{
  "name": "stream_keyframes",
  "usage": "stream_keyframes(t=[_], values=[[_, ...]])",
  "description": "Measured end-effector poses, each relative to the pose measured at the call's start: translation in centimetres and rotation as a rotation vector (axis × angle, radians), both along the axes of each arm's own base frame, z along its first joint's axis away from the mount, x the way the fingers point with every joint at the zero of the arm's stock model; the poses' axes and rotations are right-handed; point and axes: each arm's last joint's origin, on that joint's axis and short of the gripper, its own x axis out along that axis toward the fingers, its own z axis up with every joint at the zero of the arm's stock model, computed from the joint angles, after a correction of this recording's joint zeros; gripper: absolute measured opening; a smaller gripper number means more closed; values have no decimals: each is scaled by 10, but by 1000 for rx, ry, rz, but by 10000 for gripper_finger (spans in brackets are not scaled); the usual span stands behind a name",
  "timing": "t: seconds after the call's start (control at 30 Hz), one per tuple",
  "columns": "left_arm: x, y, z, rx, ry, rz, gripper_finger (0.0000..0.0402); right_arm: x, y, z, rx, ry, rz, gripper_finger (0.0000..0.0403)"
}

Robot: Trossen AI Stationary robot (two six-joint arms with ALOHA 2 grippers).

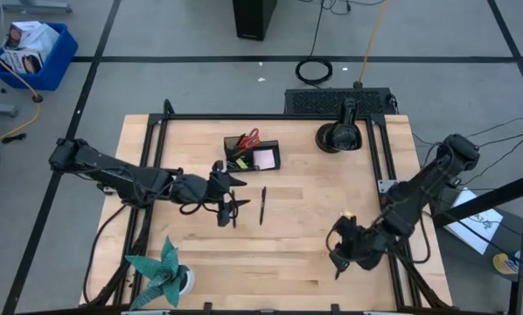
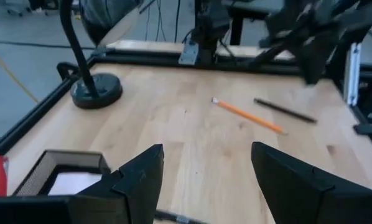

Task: Pick and place office supplies into organizer
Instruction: Put the black pen into the black desk organizer

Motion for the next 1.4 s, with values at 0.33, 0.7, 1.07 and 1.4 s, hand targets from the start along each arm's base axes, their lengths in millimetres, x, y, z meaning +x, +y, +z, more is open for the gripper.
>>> stream_keyframes(t=[0.33,0.7,1.07,1.4], values=[[2,8,-1,47,-3,10,252,-17,15,-11,29,348,-250,31],[1,8,-3,129,36,-55,255,-15,4,-28,45,382,-436,26],[1,9,-2,165,34,-67,250,-17,-3,-66,80,415,-484,61],[0,6,-5,132,52,-63,247,-19,0,-66,116,473,-450,170]])
